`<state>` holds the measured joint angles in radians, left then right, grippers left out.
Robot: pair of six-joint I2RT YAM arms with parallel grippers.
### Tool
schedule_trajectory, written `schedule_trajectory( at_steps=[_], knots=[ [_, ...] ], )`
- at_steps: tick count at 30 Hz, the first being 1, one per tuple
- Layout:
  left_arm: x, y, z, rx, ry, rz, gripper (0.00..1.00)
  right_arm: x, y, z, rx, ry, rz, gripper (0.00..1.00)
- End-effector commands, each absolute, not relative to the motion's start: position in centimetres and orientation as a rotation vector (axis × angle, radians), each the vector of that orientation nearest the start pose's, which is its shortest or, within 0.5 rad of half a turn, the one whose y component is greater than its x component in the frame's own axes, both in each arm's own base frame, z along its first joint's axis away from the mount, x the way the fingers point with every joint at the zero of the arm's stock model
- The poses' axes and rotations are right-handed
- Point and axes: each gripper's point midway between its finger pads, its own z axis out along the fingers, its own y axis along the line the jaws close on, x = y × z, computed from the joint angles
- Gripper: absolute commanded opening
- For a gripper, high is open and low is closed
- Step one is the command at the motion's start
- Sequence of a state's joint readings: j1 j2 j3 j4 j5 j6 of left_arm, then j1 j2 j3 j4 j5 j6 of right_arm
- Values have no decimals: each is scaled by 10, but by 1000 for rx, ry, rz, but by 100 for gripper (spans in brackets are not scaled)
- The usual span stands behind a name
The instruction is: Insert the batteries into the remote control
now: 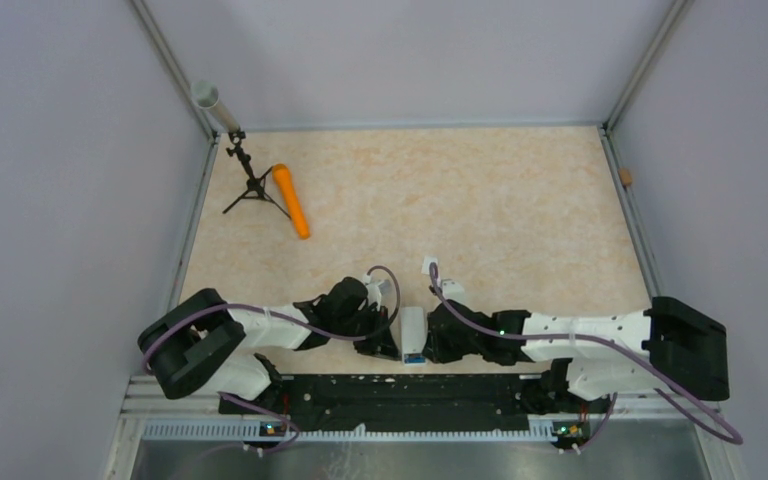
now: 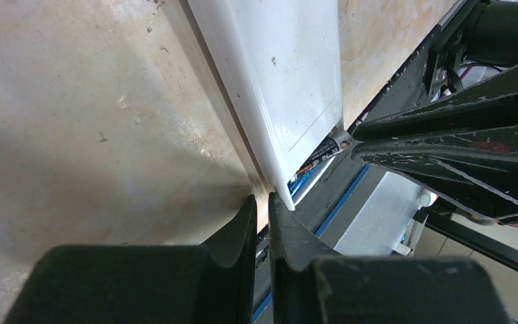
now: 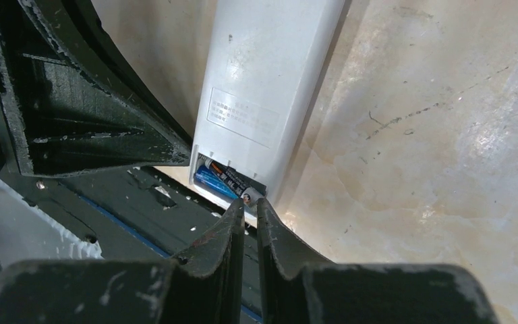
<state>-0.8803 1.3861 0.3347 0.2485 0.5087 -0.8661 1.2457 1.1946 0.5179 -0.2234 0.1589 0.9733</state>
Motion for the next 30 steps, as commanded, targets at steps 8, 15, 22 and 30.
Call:
schedule_trajectory(
  at_steps=[8, 15, 22, 30],
  knots=[
    [91, -286, 17, 324, 2710, -1277, 11, 94, 301, 50, -299, 2571, 786, 6],
    [91, -286, 17, 320, 2711, -1274, 11, 92, 304, 45, -345, 2597, 760, 0],
    [91, -287, 17, 323, 2707, -1281, 11, 85, 301, 28, -411, 2668, 682, 0],
    [91, -288, 17, 324, 2705, -1283, 11, 78, 292, 1, -583, 2742, 379, 0]
  ],
)
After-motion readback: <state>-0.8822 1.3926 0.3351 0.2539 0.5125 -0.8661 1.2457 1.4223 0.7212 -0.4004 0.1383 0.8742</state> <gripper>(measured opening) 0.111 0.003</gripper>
